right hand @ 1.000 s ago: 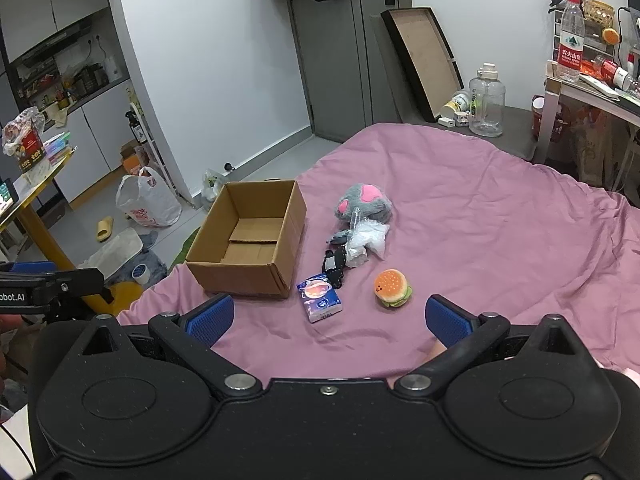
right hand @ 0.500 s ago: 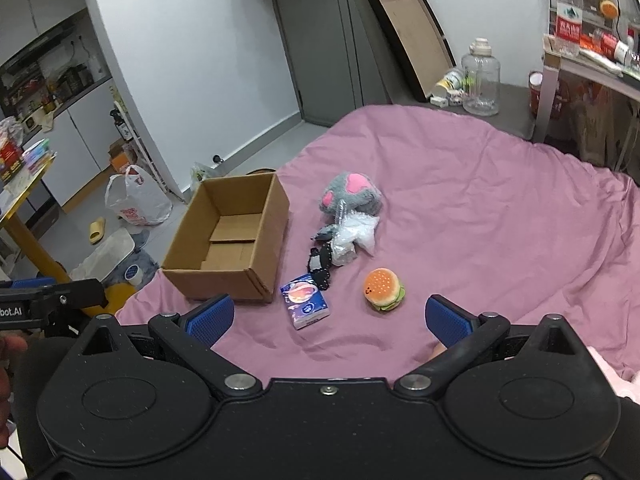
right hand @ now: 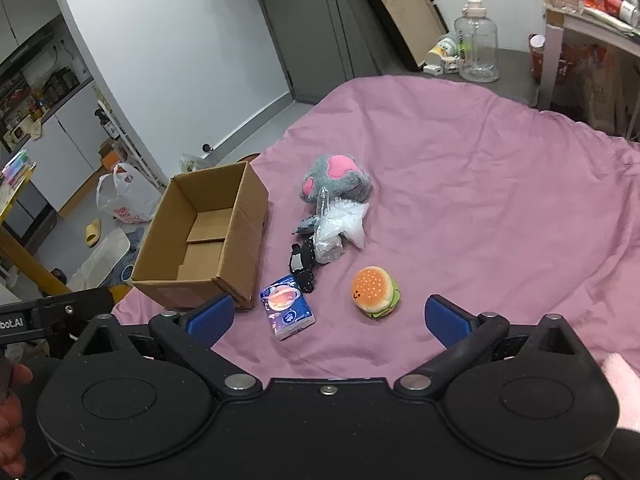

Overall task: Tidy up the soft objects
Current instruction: 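Grasp the blue tissue pack with the left tool while the right tool grasps the plush hamburger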

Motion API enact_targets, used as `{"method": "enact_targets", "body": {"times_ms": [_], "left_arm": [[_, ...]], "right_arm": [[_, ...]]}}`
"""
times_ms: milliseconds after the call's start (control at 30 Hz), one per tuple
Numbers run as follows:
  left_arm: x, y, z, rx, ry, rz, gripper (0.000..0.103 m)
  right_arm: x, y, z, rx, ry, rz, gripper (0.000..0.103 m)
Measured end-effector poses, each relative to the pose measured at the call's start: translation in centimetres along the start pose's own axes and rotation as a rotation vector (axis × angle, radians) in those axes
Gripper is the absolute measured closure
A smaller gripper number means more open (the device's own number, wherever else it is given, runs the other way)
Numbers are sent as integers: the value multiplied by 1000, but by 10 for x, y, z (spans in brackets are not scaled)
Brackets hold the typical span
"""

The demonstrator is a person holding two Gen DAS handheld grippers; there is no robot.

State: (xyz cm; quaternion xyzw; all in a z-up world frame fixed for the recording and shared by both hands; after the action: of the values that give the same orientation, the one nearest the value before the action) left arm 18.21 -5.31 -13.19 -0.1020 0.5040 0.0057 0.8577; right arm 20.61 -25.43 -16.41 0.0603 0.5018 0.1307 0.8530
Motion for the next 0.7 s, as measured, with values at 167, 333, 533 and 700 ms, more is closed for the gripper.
{"method": "enact_targets", "body": {"times_ms": [167,333,533,700], "left_arm": [[20,-11,3,-9,21,16,2],[44,-22,5,-18,33,40,2],[75,-26,5,-65,67,81,5],[97,-28,3,-107,94,106,8]], "right_arm": [[22,-15,8,40,26,27,0],[42,-27,17,63,41,46,8],[70,-39,26,113,79,77,13],[91,-49,24,158,118,120,17]]}}
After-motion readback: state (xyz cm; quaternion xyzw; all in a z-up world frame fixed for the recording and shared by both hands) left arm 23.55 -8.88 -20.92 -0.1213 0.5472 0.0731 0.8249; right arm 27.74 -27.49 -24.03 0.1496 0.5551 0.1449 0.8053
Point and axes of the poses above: each gripper's, at about its wrist camera, not at the fingertips, and x roughly the way its jaws point, y to its left, z to its top, the point moved 10 cm from there along x, roughly the way its jaws point, and after that the axes turned 10 degrees about y, right-handed, at the moved point
